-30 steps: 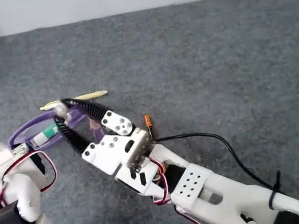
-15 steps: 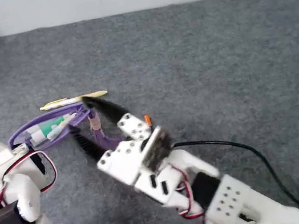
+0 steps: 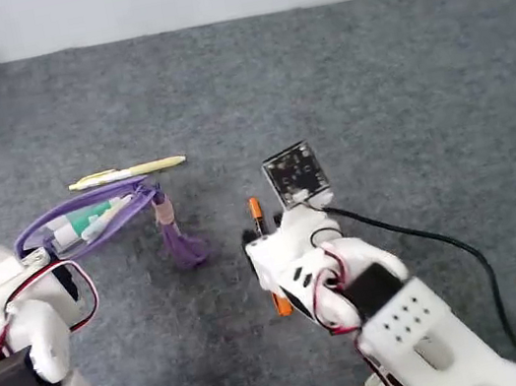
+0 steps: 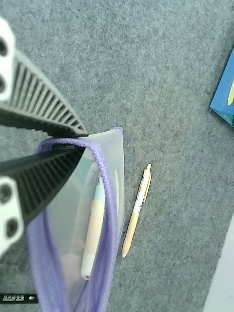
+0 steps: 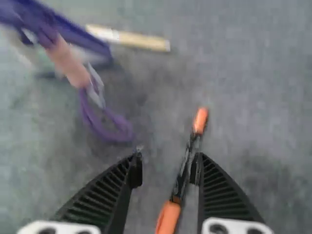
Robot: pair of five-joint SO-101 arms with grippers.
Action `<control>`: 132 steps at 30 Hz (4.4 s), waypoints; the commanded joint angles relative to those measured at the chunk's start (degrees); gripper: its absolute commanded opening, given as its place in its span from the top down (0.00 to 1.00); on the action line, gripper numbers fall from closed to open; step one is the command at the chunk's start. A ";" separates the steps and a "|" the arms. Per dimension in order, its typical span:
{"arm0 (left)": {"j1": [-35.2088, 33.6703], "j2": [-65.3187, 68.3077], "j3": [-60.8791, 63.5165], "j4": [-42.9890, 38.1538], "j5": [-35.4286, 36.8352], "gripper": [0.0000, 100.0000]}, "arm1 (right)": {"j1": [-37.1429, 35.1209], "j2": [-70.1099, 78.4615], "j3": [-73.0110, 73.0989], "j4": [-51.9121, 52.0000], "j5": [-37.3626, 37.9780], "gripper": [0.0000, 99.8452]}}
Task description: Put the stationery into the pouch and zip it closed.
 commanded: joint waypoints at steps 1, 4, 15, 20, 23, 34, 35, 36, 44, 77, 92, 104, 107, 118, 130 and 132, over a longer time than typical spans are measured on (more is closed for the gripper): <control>-0.35 0.09 1.45 -0.44 -0.35 0.99 | 0.75 8.22 -2.11 1.19 -1.93 0.84; -0.35 0.09 1.45 -0.44 -0.35 0.99 | 0.84 16.66 -4.04 -0.13 -2.37 0.84; -0.35 0.09 1.63 -0.44 -0.35 0.99 | 2.24 46.99 -24.44 -4.97 -0.70 0.84; -0.35 0.09 1.71 -0.44 -0.35 0.99 | 6.20 57.80 -33.32 -4.97 1.76 0.84; -0.35 0.09 1.71 -0.44 -0.35 0.99 | 7.69 62.37 -36.84 -4.97 2.64 0.84; -0.35 0.09 1.71 -0.44 -0.35 0.99 | 7.43 65.10 -41.76 -0.40 5.36 0.99; -0.35 0.09 1.71 -0.44 -0.35 0.99 | 7.34 64.92 -42.02 0.66 5.80 0.98; -0.35 0.09 1.71 -0.44 -0.35 0.99 | 7.25 64.84 -42.11 1.54 7.21 0.98; -0.35 0.09 1.71 -0.44 -0.35 0.99 | 7.34 57.71 -41.85 7.52 11.43 0.99; -0.09 0.09 1.71 -0.44 -0.35 0.99 | -9.63 -4.97 -24.97 -32.31 4.92 0.99; 0.00 0.09 1.80 -0.44 -0.35 0.99 | -15.60 -8.04 -2.46 -73.01 4.92 0.99; 0.00 0.09 2.42 -1.14 -0.35 0.99 | -13.41 13.58 -4.13 -90.95 5.36 0.99; 0.00 0.09 2.86 -1.58 -0.35 0.99 | -12.35 18.07 -6.24 -92.26 5.36 0.99; 0.00 0.09 2.95 -1.58 -0.35 0.99 | -12.62 23.78 -12.48 -94.64 5.36 0.99; 0.00 0.09 2.86 -1.58 -0.35 0.99 | -13.85 29.93 -16.62 -94.90 5.45 0.99; 0.00 0.09 2.86 -1.58 -0.35 0.99 | -13.85 32.40 -17.93 -94.99 5.45 0.99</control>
